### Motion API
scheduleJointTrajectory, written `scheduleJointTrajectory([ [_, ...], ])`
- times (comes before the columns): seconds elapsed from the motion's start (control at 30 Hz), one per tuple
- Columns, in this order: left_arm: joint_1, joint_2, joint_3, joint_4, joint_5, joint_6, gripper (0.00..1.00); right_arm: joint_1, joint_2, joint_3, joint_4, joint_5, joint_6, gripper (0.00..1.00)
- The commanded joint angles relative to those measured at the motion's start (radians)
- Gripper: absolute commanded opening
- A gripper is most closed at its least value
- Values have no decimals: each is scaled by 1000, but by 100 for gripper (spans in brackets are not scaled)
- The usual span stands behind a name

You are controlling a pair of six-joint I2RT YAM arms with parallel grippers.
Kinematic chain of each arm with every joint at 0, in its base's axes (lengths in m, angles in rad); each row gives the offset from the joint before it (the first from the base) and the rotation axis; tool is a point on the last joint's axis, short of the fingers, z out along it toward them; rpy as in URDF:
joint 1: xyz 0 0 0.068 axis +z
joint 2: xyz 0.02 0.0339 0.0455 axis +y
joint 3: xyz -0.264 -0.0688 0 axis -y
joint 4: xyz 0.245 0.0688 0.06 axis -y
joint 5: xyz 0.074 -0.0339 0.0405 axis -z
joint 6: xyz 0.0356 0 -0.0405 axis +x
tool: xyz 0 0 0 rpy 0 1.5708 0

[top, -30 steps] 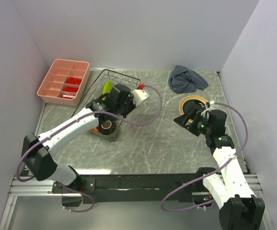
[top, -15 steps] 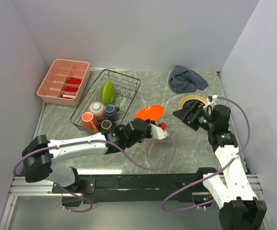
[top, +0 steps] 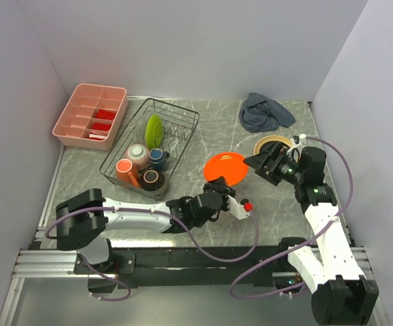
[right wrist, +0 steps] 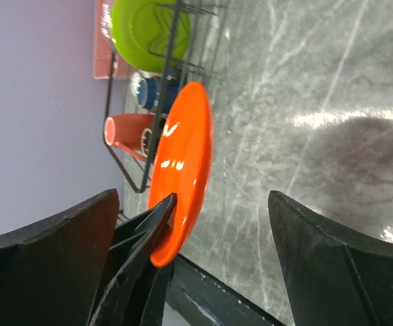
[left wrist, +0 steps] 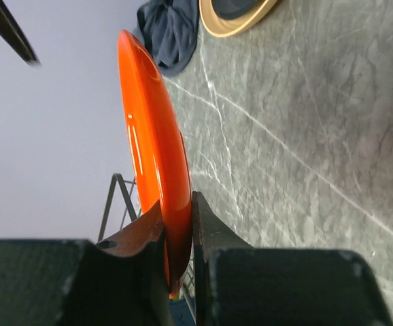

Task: Unload the mixed dishes from the dish rack
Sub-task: Place the plate at the center of the board.

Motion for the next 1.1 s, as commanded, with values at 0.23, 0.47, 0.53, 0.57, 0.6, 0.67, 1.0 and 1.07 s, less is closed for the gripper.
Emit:
scheduleJointTrajectory([
  [0.23,-56,74,-2,220,-59,132,6,18,92,17,-24,3,-39,89],
  [0.47,-61,94,9,196,-62,122,7,48,157,39,-62,12,-97,65],
  [0.53,-61,96,9,193,-65,120,7,54,166,40,-65,12,-107,57],
  [0.57,-61,97,10,193,-65,119,8,56,174,40,-68,12,-114,48],
  [0.6,-61,99,10,188,-63,116,8,56,178,45,-76,12,-119,43],
  [0.67,-61,102,15,174,-65,105,9,62,184,49,-77,15,-127,28],
  [1.0,-58,87,18,116,-68,4,48,64,186,59,-85,68,-136,0],
  [1.07,-53,76,9,116,-71,-21,55,64,186,59,-80,75,-131,0],
])
